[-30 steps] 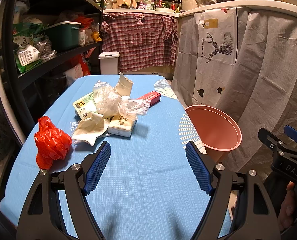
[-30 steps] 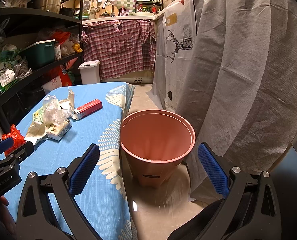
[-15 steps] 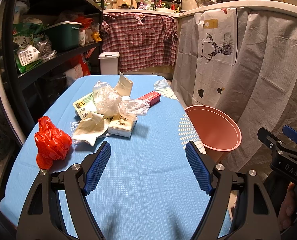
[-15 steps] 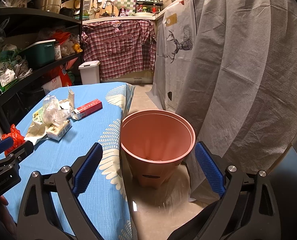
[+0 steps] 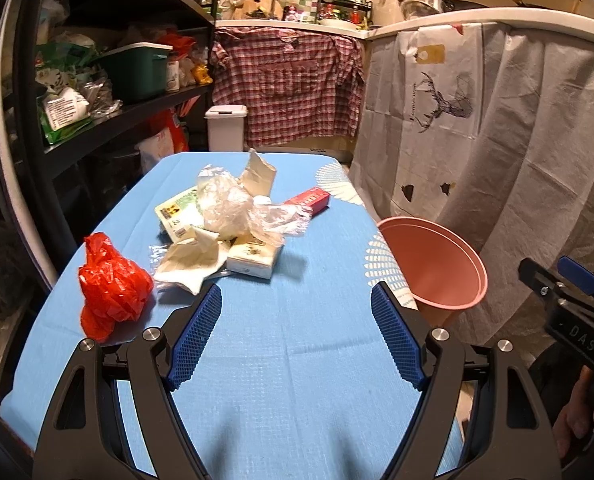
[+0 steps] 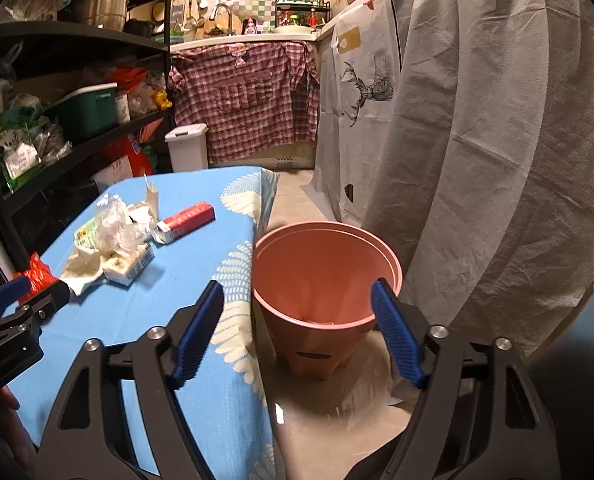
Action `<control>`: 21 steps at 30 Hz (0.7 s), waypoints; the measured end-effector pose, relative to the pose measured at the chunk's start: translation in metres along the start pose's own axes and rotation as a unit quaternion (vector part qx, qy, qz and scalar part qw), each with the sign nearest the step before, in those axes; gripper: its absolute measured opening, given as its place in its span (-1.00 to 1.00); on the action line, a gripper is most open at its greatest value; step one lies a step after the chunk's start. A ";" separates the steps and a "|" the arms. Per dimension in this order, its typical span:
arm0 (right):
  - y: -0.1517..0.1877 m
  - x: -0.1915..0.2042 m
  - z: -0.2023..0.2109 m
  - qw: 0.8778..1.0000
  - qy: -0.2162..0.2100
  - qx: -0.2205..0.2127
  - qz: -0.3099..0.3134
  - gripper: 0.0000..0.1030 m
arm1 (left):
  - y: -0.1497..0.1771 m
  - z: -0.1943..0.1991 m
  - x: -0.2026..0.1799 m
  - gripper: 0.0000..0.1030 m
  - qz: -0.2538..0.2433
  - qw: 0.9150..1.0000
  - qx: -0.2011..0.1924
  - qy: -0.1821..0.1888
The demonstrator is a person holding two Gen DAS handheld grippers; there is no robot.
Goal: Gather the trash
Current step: 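Grasp the red plastic bag with the left tool while the right tool grasps clear plastic wrap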
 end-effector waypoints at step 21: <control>-0.033 0.121 -0.020 0.985 -0.167 -0.008 0.032 -0.16 | -0.014 0.011 0.096 0.38 0.075 0.990 -0.030 -0.116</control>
Point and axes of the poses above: each gripper's, at about its wrist camera, not at the fingertips, and z roughly against the way its jaws point, x to its left, y to its underside, the point moved 5 cm from there along -z, roughly the way its jaws point, and after that the axes turned 11 degrees about y, right-handed, at the moved point
